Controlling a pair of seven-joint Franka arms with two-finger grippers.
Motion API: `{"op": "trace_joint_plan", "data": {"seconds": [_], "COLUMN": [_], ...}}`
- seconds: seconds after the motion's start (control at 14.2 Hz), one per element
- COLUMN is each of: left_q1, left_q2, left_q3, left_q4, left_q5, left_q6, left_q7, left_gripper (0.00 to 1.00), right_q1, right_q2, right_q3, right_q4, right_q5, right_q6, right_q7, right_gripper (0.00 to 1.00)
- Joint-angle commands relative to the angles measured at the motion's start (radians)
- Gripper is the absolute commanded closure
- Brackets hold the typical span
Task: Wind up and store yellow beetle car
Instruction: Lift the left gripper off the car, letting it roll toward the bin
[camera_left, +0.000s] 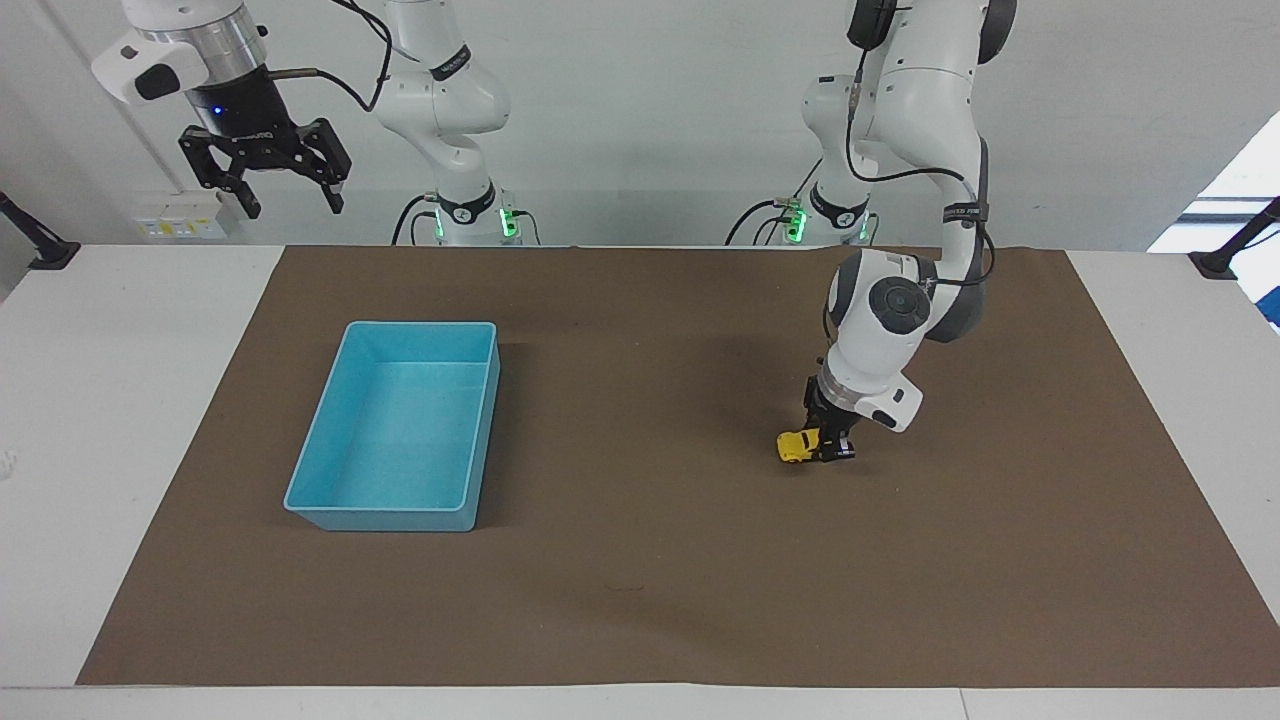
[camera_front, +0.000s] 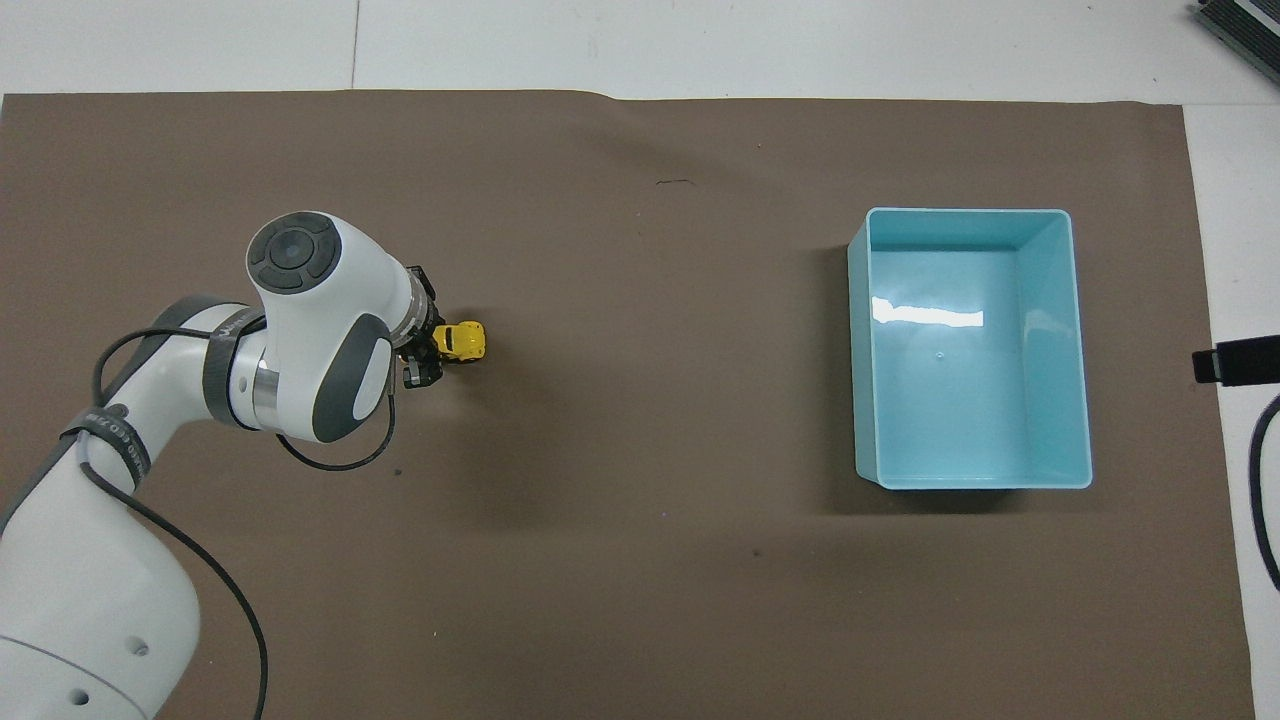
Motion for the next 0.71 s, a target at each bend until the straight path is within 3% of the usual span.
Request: {"op": "trace_joint_plan", "data": {"seconds": [0.0, 0.64], "left_q1": [0.021, 0.033], "left_q2": [0.012, -0.002], "left_q3": [0.006, 0.006], "left_q4": [-0.019, -0.004], "left_q5": [0.004, 0.005], "left_q6": [0.027, 0.01], "left_q7": [0.024, 0.026], "left_gripper": [0.0, 0.0], "right_q1": [-0.003, -0.003], "right_q2": [-0.01, -0.01], "right_q3": [0.006, 0.006], "right_q4": [0.001, 0.001], "right_q5": [-0.014, -0.014], "right_q6": [-0.017, -0.017], "right_q7": [0.009, 0.009], "right_gripper": [0.0, 0.0]}}
